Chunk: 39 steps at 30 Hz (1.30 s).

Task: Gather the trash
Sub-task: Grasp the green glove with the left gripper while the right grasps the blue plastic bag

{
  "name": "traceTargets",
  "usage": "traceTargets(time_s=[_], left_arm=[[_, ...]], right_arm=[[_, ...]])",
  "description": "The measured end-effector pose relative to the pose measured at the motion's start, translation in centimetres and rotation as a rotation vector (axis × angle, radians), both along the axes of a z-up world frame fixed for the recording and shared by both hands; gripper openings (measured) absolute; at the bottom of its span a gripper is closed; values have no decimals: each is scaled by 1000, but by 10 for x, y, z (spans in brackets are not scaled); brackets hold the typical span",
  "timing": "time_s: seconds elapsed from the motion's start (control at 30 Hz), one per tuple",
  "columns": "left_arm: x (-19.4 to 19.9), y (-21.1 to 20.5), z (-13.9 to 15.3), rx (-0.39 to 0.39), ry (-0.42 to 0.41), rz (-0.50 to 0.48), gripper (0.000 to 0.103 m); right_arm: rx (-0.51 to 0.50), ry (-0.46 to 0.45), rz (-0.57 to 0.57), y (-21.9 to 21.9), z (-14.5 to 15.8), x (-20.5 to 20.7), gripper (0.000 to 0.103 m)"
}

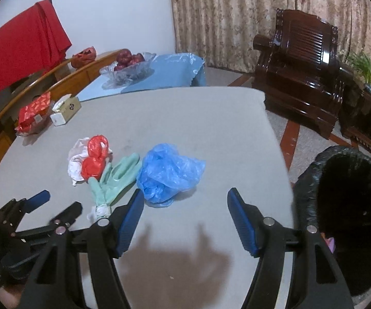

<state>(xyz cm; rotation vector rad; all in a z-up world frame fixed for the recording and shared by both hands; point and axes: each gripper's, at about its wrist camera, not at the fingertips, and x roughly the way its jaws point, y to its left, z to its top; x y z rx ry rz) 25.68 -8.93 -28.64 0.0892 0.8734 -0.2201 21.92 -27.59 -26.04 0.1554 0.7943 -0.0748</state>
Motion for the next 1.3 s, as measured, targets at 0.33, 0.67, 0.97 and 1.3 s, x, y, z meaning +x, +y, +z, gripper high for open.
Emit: traceTargets(time_s=[0.33, 0.67, 0.97, 1.3], left_arm=[[31, -15, -35, 11, 49, -32, 64], [41, -28, -50, -2, 50, -108, 32], [37, -22, -47, -45, 37, -110, 21], [28, -23, -27, -25, 17, -102, 20]], right_arm=[[10, 47, 4, 0, -37, 43, 66], [21, 82, 20, 5, -64, 69, 66], [51, 90, 74, 11, -68, 79, 32], [53, 54, 77, 5, -42, 66, 0]])
